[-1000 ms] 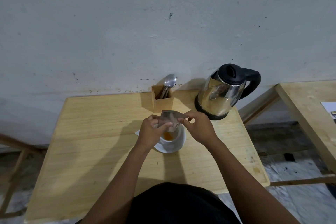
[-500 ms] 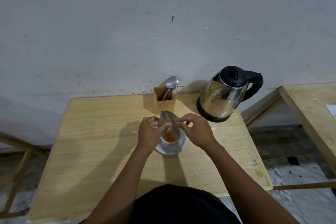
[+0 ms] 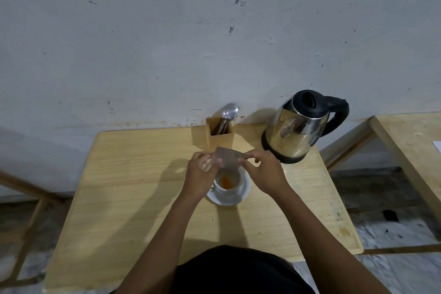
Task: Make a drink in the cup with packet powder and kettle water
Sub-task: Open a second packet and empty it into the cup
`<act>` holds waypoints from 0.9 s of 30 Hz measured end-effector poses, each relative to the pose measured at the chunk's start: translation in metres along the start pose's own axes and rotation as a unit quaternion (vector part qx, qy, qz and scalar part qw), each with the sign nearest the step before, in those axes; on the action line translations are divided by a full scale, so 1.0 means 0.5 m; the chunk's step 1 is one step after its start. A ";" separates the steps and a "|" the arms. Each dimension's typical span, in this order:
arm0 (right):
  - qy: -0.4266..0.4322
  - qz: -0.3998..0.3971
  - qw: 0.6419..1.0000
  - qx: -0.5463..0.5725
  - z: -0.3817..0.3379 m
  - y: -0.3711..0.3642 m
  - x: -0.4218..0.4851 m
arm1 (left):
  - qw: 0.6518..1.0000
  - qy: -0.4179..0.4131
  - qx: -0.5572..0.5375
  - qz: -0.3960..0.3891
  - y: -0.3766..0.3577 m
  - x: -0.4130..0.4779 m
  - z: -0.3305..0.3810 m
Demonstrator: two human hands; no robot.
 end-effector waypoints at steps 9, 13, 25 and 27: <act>0.179 0.119 0.976 -0.020 -0.028 -0.003 -0.056 | 0.961 0.227 -0.151 -0.042 0.030 -0.032 -0.036; 0.169 0.087 0.981 -0.033 -0.038 -0.037 -0.074 | 0.962 0.203 -0.179 -0.027 0.051 -0.036 -0.053; -0.064 -0.119 0.990 -0.028 0.030 -0.121 -0.059 | 0.974 0.203 0.001 0.101 0.132 -0.013 -0.175; -0.052 -0.130 0.990 -0.020 0.028 -0.127 -0.056 | 0.976 0.190 0.031 0.100 0.130 0.003 -0.187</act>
Point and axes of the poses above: each hand's wrist, its own x-axis towards the middle knuckle, its own y-axis out of the back of the hand, z = x × y, the point moved 6 cm from there along x, towards the middle knuckle, and after that the axes turned 8 degrees about -x, right-handed, at the moved point
